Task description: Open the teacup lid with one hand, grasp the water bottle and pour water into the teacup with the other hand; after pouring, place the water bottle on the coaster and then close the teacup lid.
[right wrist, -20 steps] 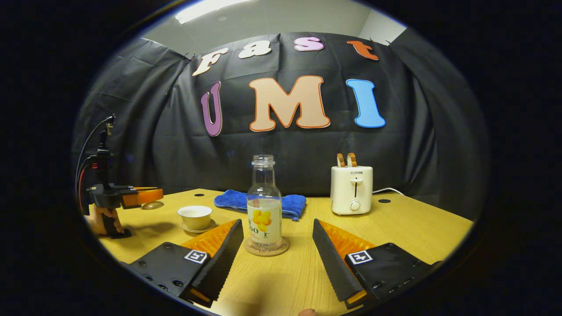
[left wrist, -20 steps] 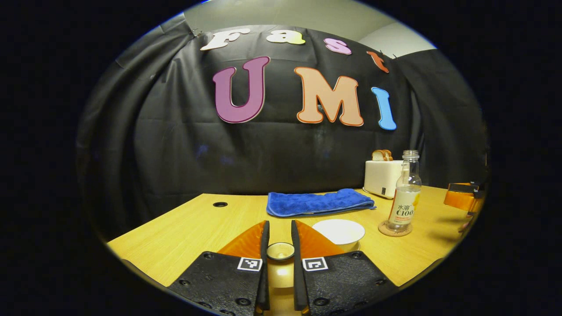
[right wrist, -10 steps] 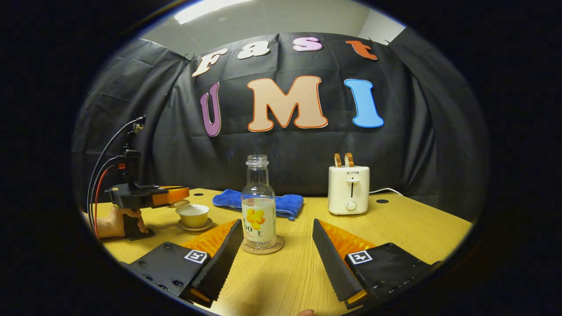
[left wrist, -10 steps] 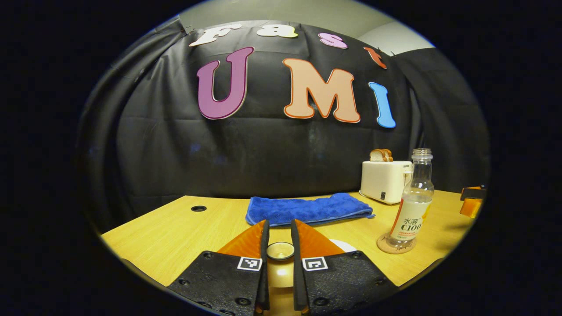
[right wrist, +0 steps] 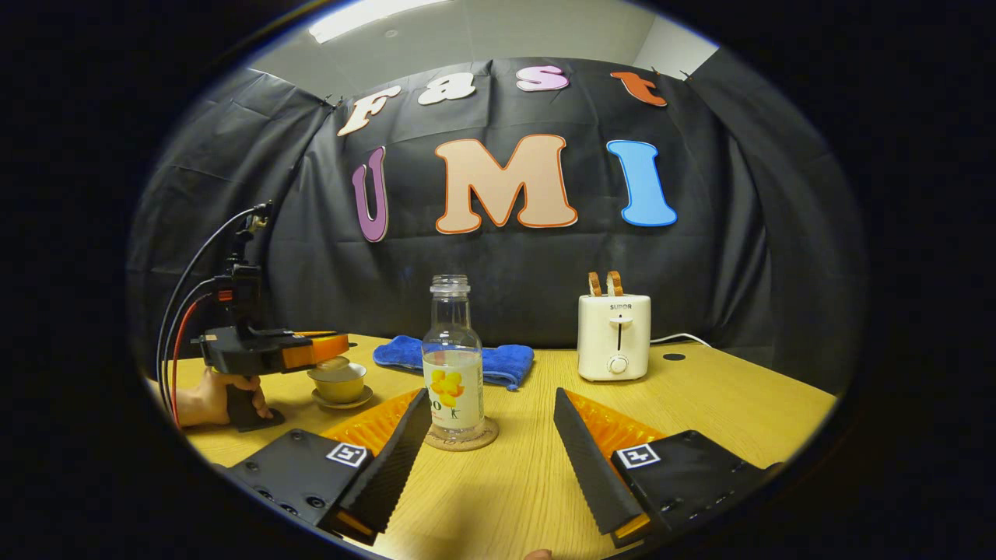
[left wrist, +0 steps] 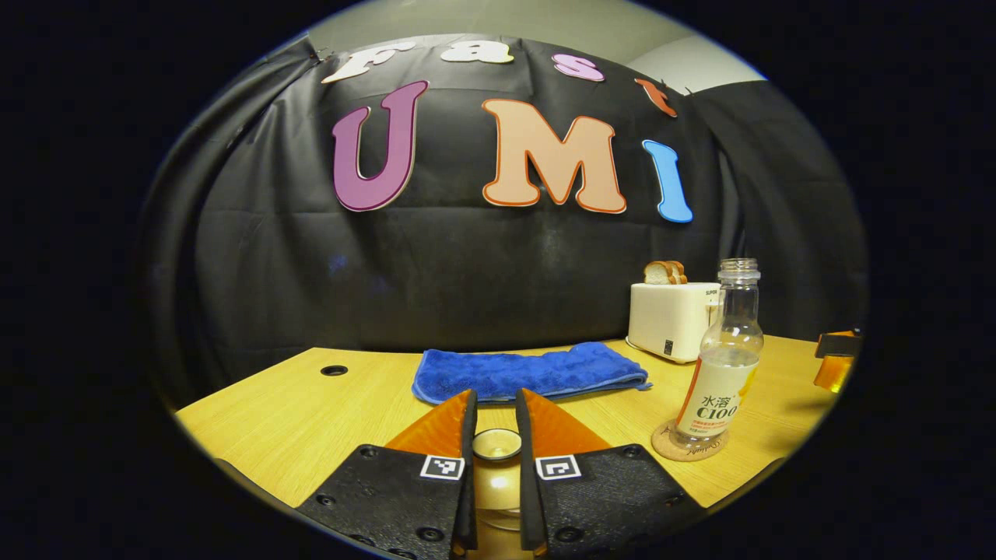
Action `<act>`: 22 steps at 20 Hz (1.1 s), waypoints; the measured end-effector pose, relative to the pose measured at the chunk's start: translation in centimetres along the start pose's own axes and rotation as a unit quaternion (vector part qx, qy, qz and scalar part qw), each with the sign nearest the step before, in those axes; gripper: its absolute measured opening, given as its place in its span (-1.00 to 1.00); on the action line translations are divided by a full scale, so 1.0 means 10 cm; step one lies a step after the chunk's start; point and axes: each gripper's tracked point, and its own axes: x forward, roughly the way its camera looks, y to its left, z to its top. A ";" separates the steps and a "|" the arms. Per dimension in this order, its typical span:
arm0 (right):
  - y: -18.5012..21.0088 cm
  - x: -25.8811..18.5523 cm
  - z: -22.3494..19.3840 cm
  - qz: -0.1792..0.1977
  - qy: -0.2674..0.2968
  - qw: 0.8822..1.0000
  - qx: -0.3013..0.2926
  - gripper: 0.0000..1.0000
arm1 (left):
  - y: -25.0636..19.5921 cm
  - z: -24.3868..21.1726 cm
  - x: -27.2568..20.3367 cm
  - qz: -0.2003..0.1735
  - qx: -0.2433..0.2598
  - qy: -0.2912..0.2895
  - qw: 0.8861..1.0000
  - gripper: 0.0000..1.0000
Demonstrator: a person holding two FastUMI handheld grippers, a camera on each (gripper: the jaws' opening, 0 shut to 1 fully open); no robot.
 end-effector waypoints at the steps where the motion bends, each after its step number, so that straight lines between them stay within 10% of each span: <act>1: 0.00 0.00 0.00 0.001 0.000 1.000 0.000 0.89 | -0.02 -0.01 0.00 0.002 0.009 0.003 1.000 -0.63; 17: -0.01 -0.02 0.00 0.001 0.001 1.000 0.000 0.98 | -0.20 -0.15 0.05 -0.014 0.089 0.054 0.995 -0.60; 21: -0.02 -0.02 0.00 0.001 0.001 1.000 0.000 0.89 | -0.22 -0.18 0.07 -0.016 0.092 0.061 0.994 -0.36; 22: -0.02 -0.02 0.00 0.001 0.001 1.000 0.000 0.94 | -0.23 -0.18 0.07 -0.020 0.092 0.063 0.994 0.03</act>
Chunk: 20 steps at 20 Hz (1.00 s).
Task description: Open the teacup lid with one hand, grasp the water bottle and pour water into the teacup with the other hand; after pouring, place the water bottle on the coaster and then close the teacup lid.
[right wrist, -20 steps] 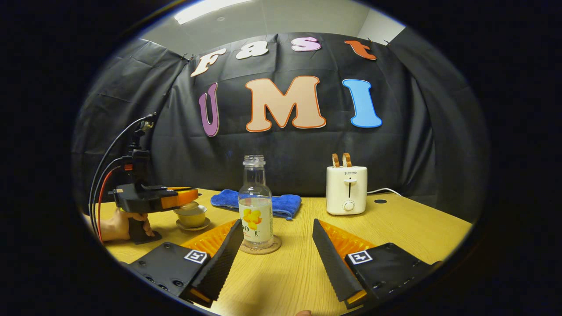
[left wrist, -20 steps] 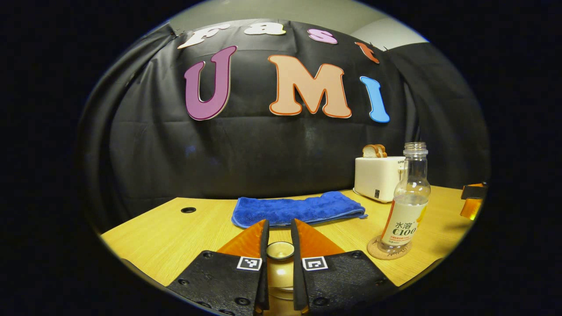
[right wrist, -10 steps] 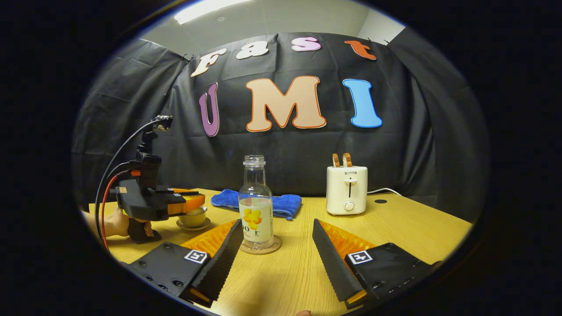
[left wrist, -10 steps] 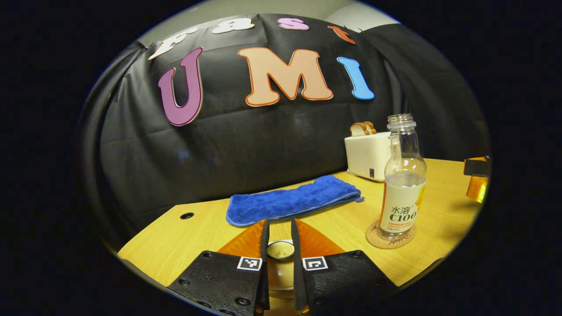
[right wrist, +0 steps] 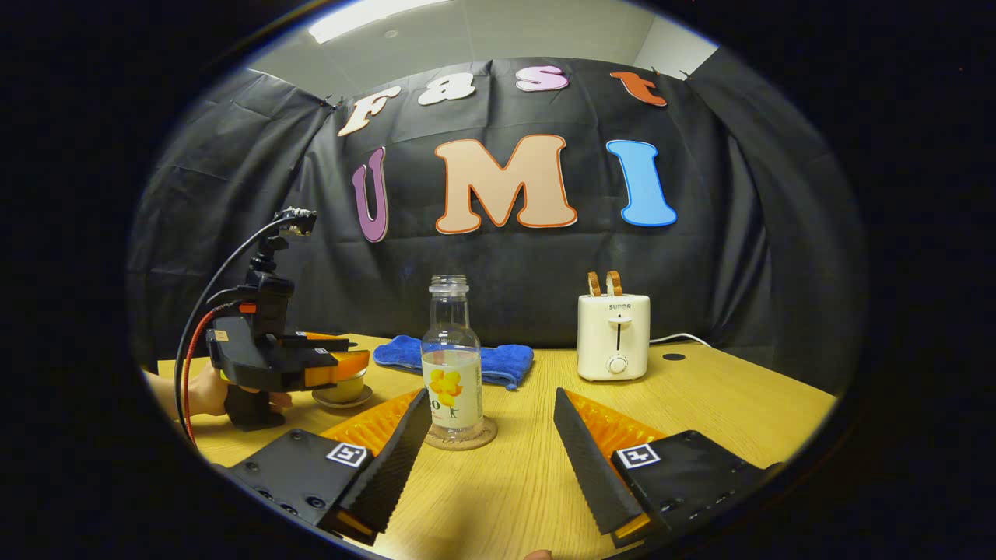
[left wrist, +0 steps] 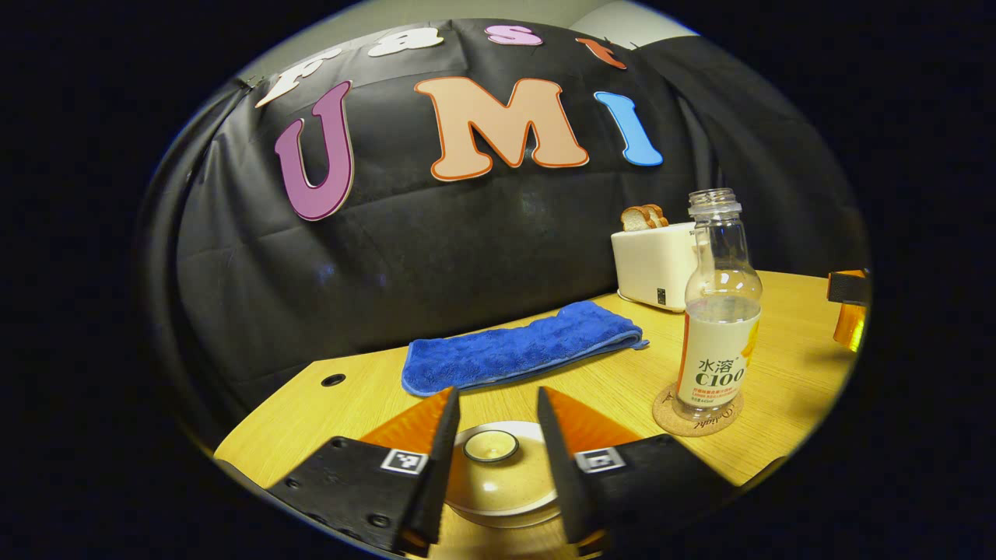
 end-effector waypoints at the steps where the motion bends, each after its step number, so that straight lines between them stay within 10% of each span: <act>1: 0.00 0.00 0.00 0.000 0.000 1.000 0.000 1.00 | 0.01 0.02 -0.02 0.000 -0.002 -0.004 1.000 0.42; 10: -0.01 0.00 0.00 -0.003 0.000 1.000 0.000 1.00 | 0.19 0.12 -0.21 0.034 -0.057 -0.052 0.996 1.00; 20: -0.03 -0.03 0.00 -0.009 0.000 1.000 -0.001 0.89 | -0.01 0.09 -1.06 0.074 -0.106 -0.067 0.989 0.94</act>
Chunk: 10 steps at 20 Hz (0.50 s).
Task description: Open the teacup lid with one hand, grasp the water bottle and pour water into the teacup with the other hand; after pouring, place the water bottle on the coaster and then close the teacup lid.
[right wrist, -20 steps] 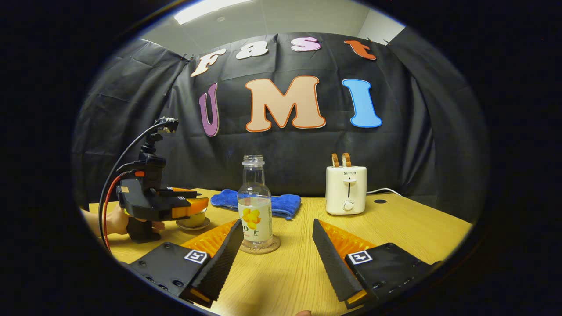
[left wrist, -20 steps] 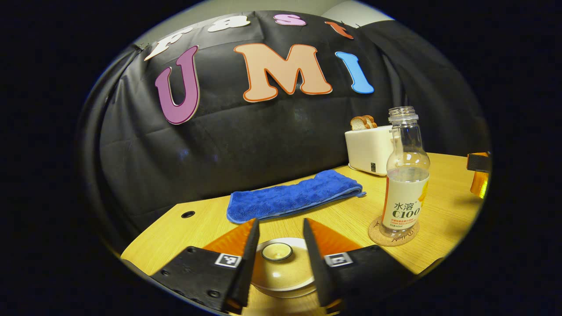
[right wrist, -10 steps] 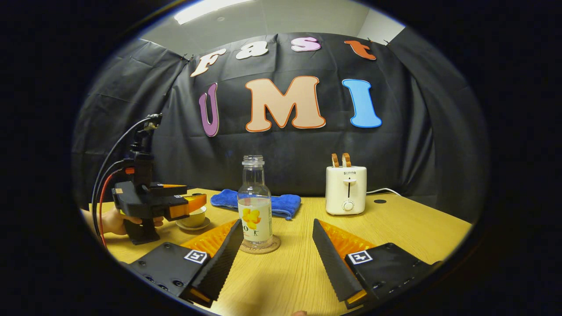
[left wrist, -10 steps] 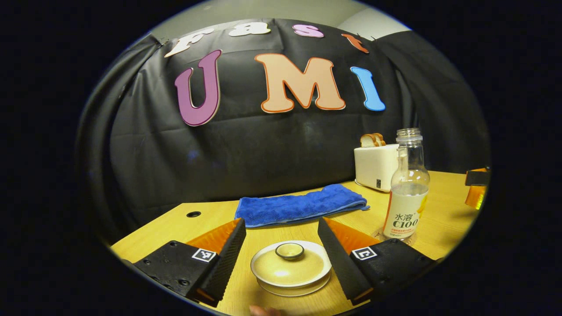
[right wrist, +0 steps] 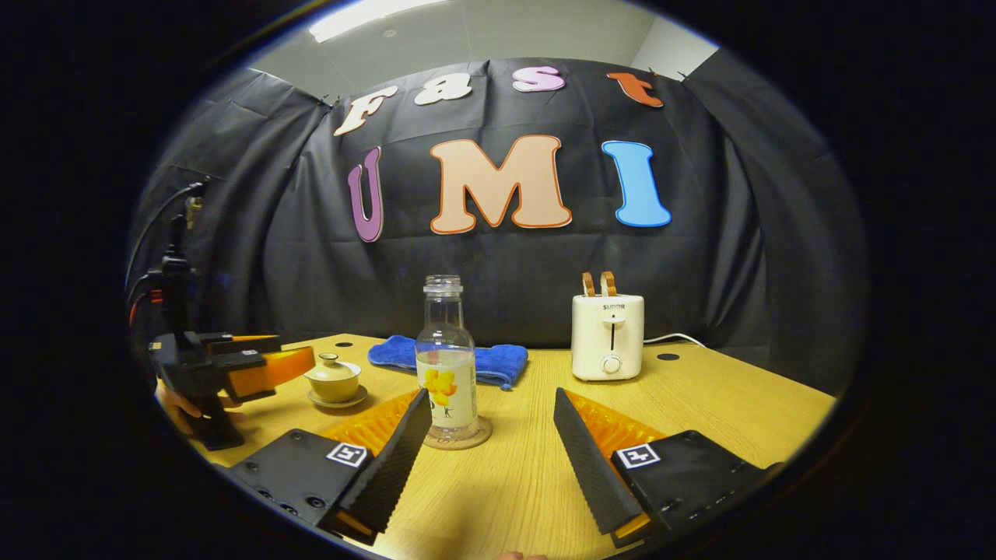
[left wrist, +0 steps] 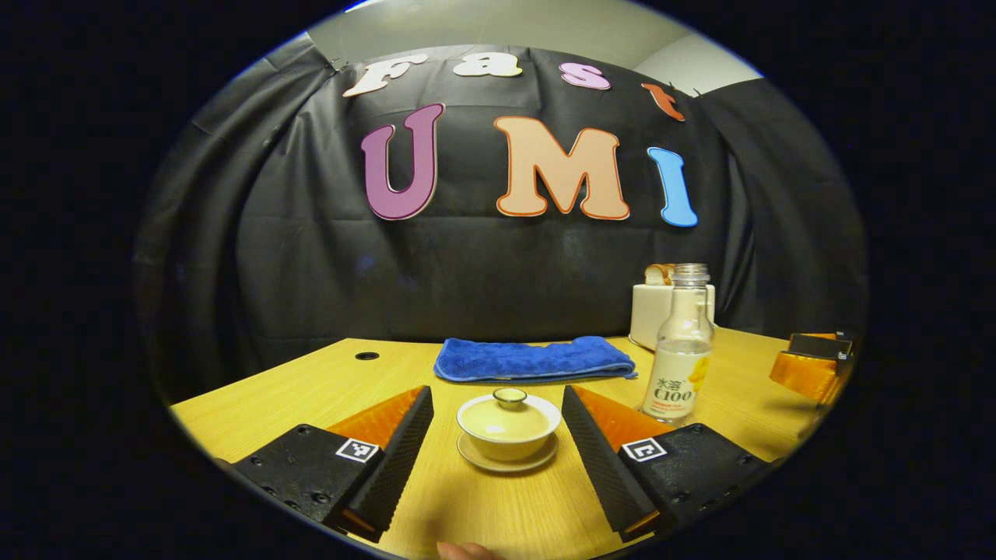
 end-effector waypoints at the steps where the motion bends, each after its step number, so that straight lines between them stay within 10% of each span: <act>1: 0.00 0.00 0.00 -0.001 0.000 1.000 0.000 0.98 | -0.05 0.00 -0.11 0.001 0.002 0.000 1.000 0.94; 10: -0.02 -0.17 0.00 -0.006 -0.001 1.000 0.000 0.89 | -0.30 0.00 -0.64 0.017 0.002 0.001 1.000 0.94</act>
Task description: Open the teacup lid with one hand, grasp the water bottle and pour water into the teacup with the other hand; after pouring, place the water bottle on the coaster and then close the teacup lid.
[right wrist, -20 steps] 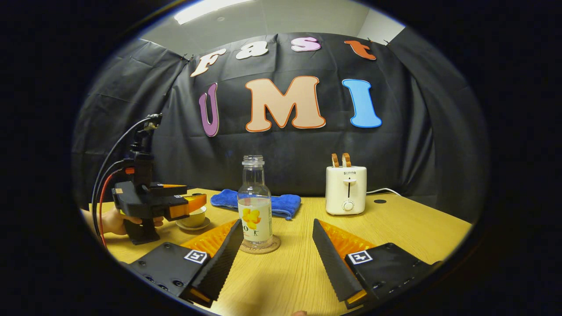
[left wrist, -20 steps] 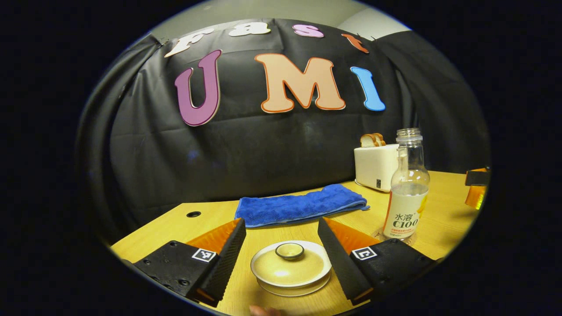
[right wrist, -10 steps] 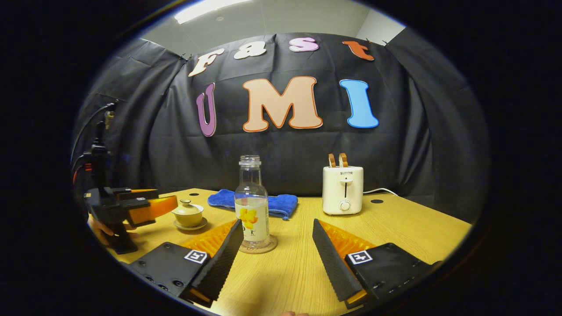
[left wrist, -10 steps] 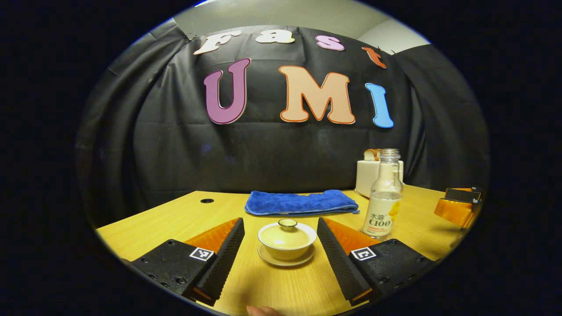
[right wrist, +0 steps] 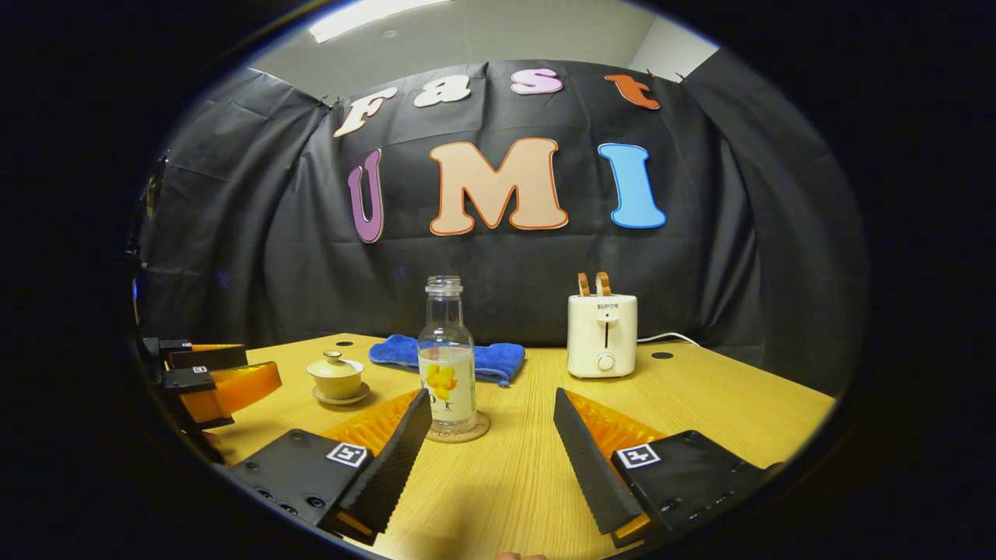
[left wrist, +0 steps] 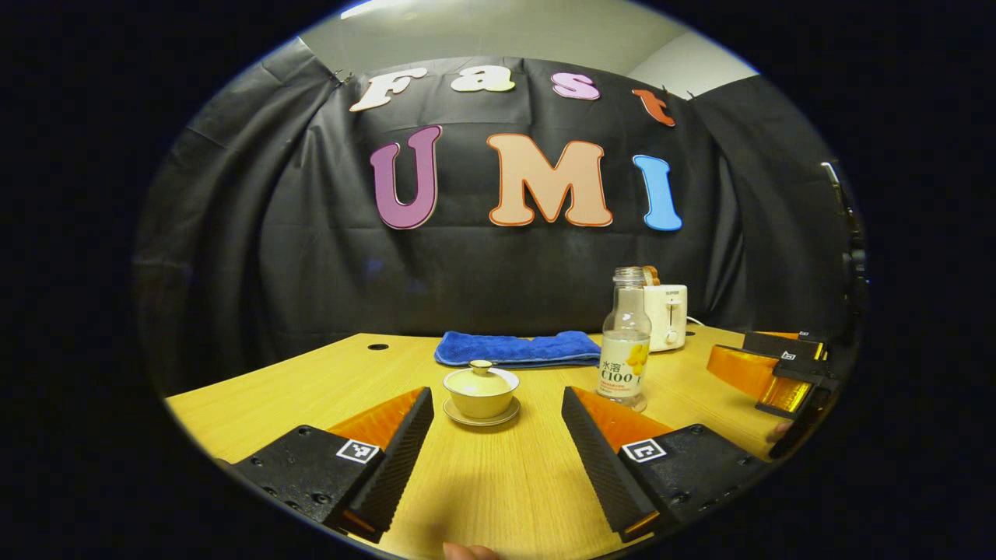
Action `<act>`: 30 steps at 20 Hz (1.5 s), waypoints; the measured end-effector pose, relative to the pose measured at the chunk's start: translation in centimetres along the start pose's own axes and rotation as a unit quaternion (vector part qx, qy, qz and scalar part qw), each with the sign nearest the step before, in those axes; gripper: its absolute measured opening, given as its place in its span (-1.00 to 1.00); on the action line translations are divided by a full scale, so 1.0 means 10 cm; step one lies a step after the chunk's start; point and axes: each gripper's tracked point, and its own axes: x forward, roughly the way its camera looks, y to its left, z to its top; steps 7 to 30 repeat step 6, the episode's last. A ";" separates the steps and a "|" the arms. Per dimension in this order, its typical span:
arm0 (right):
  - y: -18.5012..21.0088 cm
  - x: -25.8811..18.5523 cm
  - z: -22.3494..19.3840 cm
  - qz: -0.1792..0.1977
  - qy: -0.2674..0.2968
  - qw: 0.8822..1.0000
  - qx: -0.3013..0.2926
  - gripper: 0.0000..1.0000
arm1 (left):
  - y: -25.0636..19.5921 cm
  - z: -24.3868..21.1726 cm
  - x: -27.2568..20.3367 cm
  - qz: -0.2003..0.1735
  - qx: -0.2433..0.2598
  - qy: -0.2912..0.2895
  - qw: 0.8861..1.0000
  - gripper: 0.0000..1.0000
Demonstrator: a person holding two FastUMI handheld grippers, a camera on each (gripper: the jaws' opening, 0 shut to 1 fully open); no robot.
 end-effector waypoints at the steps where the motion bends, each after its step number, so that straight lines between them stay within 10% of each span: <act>1: 0.00 -0.02 0.00 -0.002 0.000 1.000 0.000 0.89 | -0.01 0.01 -0.04 0.001 0.001 0.000 1.000 0.94; 30: 0.07 -0.20 0.00 -0.003 0.001 1.000 0.001 0.98 | -0.09 0.00 -0.22 0.002 0.001 0.000 1.000 0.93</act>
